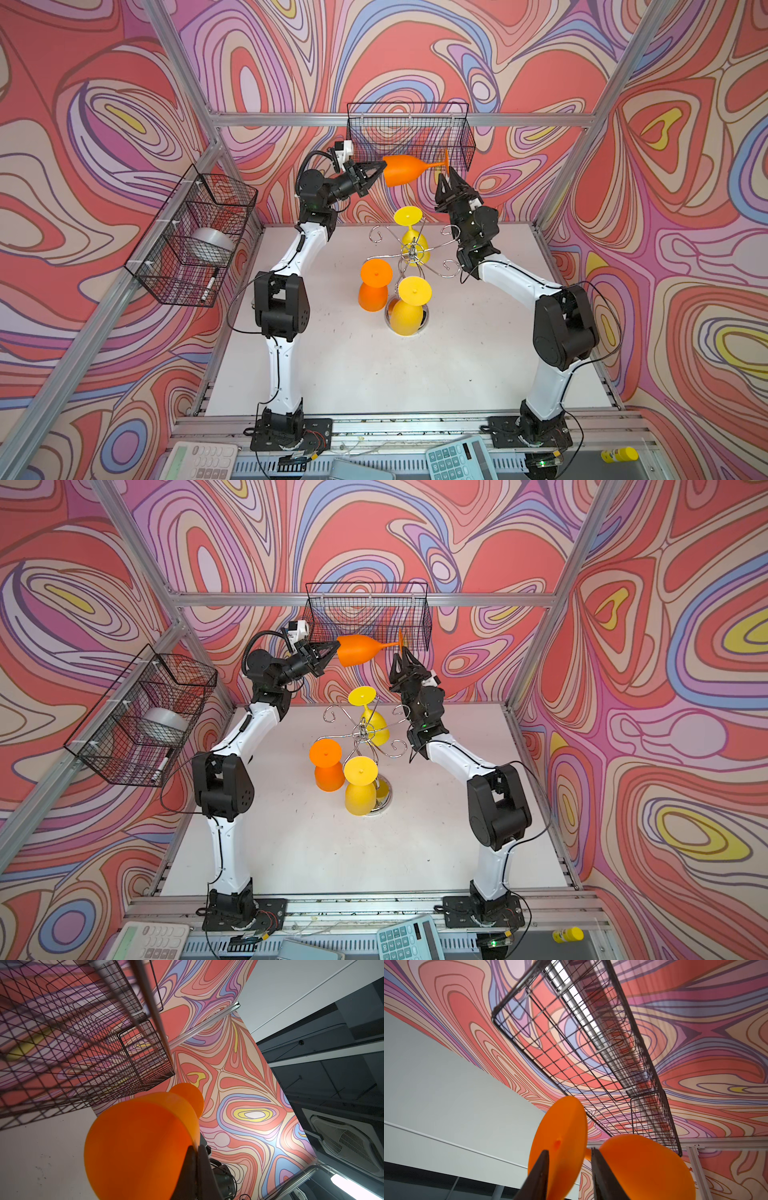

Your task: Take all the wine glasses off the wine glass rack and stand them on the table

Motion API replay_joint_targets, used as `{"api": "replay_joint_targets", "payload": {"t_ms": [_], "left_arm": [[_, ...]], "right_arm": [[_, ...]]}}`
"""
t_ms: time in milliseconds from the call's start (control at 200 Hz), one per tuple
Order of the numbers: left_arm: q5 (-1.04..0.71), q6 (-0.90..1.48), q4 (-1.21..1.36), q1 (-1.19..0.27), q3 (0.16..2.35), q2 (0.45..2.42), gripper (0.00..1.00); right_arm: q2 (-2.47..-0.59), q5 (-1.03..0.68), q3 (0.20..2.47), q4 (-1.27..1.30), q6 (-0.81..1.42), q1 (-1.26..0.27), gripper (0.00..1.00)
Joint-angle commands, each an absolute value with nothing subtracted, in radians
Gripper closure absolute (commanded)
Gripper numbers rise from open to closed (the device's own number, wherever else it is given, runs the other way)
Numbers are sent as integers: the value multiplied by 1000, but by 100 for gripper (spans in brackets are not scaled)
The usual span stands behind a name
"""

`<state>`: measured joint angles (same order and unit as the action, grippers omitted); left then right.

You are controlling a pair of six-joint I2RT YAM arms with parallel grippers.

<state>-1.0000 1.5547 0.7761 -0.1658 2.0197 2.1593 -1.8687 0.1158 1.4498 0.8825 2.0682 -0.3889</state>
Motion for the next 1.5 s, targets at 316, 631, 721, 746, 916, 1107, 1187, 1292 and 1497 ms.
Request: {"api": "replay_joint_targets", "payload": {"t_ms": [316, 631, 721, 746, 916, 1107, 1187, 1292, 1497], "left_arm": [[-943, 1464, 698, -152, 1979, 2081, 100], [-940, 1396, 634, -135, 1974, 2038, 100], [-944, 1362, 600, -129, 1973, 2022, 100], [-943, 1353, 590, -128, 1970, 2016, 100], [-952, 1297, 527, -109, 1954, 1982, 100], [-965, 1200, 426, -82, 1925, 1926, 100], [-965, 1124, 334, -70, 1917, 1896, 100], [-966, 1016, 211, -58, 1910, 1855, 100], [-927, 812, -29, -40, 1881, 1777, 100]], "right_arm": [[-1829, 85, 1377, 917, 2103, -407, 42], [-1819, 97, 1359, 929, 2094, -403, 34], [-1811, 106, 1350, 932, 2091, -401, 34], [-1808, 109, 1347, 934, 2091, -400, 34], [-1791, 121, 1322, 934, 2083, -391, 33], [-1776, 121, 1288, 924, 2052, -374, 33], [-1737, 118, 1270, 909, 2030, -365, 33], [-1716, 105, 1247, 891, 1997, -355, 33], [-1671, 48, 1223, 804, 1888, -330, 33]]}}
